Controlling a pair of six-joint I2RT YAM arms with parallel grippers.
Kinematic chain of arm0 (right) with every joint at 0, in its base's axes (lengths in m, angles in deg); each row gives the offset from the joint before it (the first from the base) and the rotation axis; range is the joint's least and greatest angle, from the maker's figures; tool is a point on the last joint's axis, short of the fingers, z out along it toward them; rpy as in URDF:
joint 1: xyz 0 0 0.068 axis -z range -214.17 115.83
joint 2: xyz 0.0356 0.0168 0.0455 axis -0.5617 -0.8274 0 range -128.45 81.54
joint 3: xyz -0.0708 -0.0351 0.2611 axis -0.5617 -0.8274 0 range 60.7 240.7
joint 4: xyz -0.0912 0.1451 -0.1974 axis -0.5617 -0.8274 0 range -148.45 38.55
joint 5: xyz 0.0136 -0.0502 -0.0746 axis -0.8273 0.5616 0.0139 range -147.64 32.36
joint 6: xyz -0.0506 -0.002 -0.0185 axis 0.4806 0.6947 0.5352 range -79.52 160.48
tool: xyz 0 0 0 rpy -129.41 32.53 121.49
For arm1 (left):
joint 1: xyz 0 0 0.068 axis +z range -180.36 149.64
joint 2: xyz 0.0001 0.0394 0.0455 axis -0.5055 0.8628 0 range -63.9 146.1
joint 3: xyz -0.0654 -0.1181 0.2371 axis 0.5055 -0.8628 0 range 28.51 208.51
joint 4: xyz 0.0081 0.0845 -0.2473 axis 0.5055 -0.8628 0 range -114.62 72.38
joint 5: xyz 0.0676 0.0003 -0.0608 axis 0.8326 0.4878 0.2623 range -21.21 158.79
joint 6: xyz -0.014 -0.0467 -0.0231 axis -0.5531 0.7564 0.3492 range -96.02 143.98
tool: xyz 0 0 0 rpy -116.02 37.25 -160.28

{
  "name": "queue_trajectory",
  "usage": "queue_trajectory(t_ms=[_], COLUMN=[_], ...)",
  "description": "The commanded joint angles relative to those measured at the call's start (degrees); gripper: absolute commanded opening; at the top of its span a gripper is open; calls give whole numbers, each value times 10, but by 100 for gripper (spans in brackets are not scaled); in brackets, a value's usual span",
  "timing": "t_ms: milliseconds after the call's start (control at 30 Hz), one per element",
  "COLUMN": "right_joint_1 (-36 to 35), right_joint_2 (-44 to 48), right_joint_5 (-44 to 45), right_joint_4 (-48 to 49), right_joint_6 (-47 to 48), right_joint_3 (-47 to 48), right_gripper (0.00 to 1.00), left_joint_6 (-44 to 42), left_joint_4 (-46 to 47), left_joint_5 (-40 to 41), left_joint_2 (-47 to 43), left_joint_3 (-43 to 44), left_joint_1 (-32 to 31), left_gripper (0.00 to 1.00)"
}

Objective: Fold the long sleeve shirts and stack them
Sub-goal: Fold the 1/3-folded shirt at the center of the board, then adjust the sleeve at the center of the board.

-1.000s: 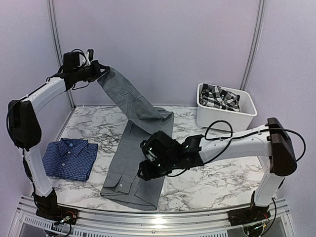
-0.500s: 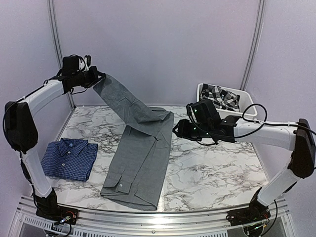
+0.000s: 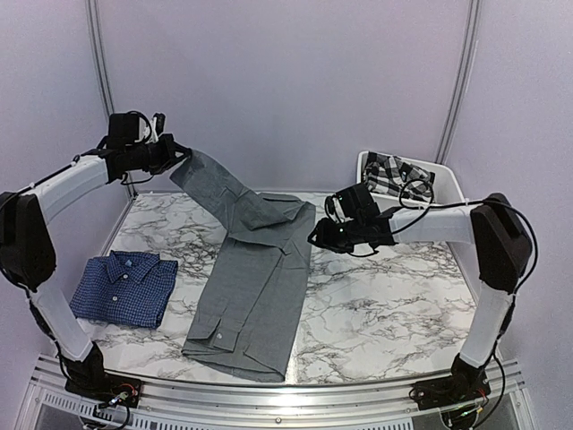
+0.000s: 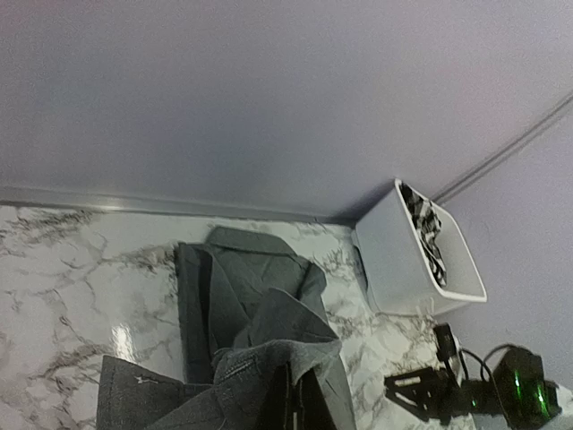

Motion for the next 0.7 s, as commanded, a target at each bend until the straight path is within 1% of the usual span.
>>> queue_trajectory(t_ms=[0, 200, 333, 533, 667], right_joint_1=[36, 72, 86, 87, 87], right_joint_2=[-48, -117, -175, -222, -251], right_joint_5=[-58, -102, -126, -149, -161], right_joint_4=[40, 53, 37, 49, 57], right_joint_6=[26, 34, 44, 35, 25], right_joint_3=[70, 138, 204, 256, 284], right_gripper=[40, 41, 47, 59, 62], left_joint_6=[-16, -35, -39, -38, -48], left_joint_4=[-2, -24, -41, -67, -87], left_joint_5=[-99, -142, -149, -168, -179], left_joint_2=[-67, -157, -210, -225, -215], left_joint_3=[-61, -191, -279, -342, -350], left_joint_1=[-32, -110, -150, -188, -227], left_gripper=[0, 0, 0, 0, 0])
